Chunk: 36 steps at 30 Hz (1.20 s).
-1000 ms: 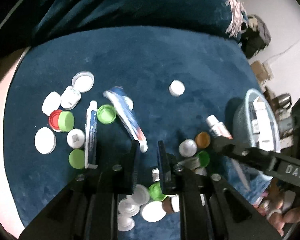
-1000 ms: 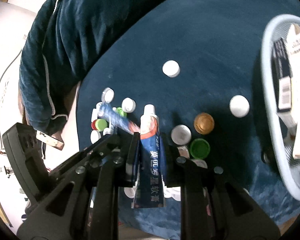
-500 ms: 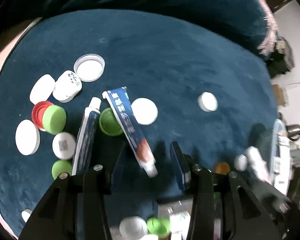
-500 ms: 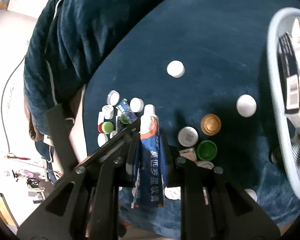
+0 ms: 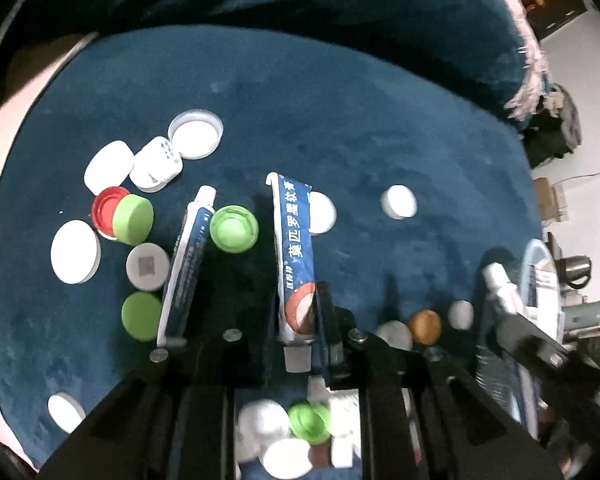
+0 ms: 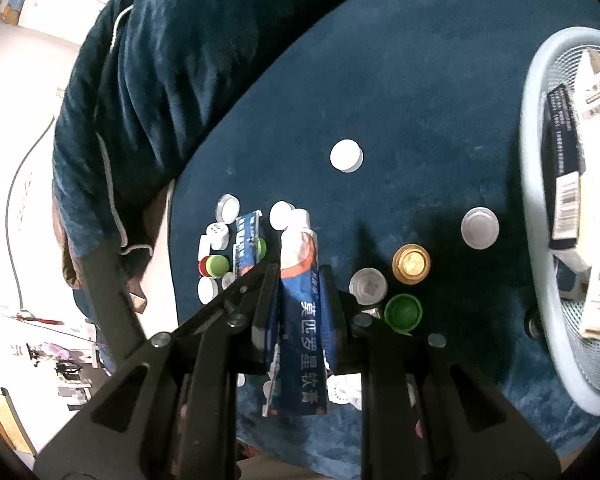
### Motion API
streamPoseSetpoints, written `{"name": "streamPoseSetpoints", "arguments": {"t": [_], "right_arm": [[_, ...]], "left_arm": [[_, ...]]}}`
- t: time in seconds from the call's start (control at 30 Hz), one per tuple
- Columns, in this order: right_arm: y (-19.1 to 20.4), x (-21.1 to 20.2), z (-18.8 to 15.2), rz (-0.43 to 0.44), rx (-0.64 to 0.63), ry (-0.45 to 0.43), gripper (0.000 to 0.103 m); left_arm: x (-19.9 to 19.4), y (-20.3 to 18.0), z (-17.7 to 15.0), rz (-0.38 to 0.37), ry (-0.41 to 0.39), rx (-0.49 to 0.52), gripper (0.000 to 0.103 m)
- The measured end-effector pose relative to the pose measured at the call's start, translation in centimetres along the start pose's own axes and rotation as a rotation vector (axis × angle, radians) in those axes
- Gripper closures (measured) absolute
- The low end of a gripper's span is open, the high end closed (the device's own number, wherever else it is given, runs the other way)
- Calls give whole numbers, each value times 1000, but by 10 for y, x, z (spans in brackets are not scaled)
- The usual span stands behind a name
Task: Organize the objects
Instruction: 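Carry both tubes over the mesh basket and open both tools to drop them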
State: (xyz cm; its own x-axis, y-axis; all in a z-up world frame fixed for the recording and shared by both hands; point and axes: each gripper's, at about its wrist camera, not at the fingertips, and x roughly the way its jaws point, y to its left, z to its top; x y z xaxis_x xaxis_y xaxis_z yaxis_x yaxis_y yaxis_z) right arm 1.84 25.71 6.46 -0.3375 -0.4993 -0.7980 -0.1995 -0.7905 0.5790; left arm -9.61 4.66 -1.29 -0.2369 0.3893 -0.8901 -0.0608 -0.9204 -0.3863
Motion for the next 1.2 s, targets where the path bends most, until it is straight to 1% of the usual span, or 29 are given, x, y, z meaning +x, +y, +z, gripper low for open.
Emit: {"name": "streamPoseSetpoints", "arguments": {"t": [0.07,0.2,0.3,0.37,0.43,0.47,0.53,0.63,0.7,0.77,0.83,0.87,0.9,0.93,0.97,1.0,1.03,1.07,1.1,1.13,1.17,1.2], "right_arm": [[-1,-10,-4,9,10,-16,84],[-6,-38,-8,36,43,-74,84],[-15,-73,-12,43,61,-158,84],[-25,-98,-17,26,68,-215,84],[-40,-122,-22,-8,81,-268,84],[-47,-132,-23,-28,87,-289,84],[-65,-151,-26,-80,113,-338,84],[-93,-173,-27,-140,185,-398,84],[-106,-181,-25,-176,213,-424,84],[-117,-188,-23,-251,222,-447,84],[-122,-190,-19,-313,224,-452,84],[-125,-189,-17,-338,224,-450,81],[-127,-189,-16,-354,225,-447,81],[-131,-186,-13,-385,233,-440,81],[-134,-186,-12,-405,239,-437,80],[-136,-186,-13,-416,247,-437,73],[-141,-189,-13,-406,265,-442,66],[-146,-193,-16,-384,286,-452,45],[-147,-195,-18,-364,301,-462,27],[-146,-196,-20,-348,310,-470,22],[-144,-195,-20,-350,307,-469,18],[-142,-194,-19,-357,296,-465,18]], "left_arm": [[-15,-6,-2,-19,-16,16,86],[-48,-42,-10,-87,-58,90,86],[-70,-80,-14,-162,-84,168,86],[-77,-104,-19,-203,-86,215,86],[-78,-135,-26,-253,-75,268,86],[-79,-144,-29,-272,-69,287,86],[-74,-172,-39,-316,-43,347,86],[-67,-209,-55,-348,-22,417,86],[-59,-229,-63,-364,-2,443,86],[-49,-248,-71,-383,29,463,86],[-38,-265,-79,-408,52,476,86],[-35,-270,-81,-414,55,482,86],[-30,-277,-83,-415,62,488,86],[-27,-279,-83,-411,65,488,83],[-25,-279,-83,-404,66,487,64],[-24,-276,-82,-393,62,484,51],[-26,-269,-80,-357,43,470,23],[-28,-265,-79,-347,28,461,1],[-34,-255,-76,-353,7,447,0],[-37,-249,-74,-341,-5,440,1],[-41,-240,-72,-316,-18,439,1],[-46,-233,-70,-278,-42,446,1]]}}
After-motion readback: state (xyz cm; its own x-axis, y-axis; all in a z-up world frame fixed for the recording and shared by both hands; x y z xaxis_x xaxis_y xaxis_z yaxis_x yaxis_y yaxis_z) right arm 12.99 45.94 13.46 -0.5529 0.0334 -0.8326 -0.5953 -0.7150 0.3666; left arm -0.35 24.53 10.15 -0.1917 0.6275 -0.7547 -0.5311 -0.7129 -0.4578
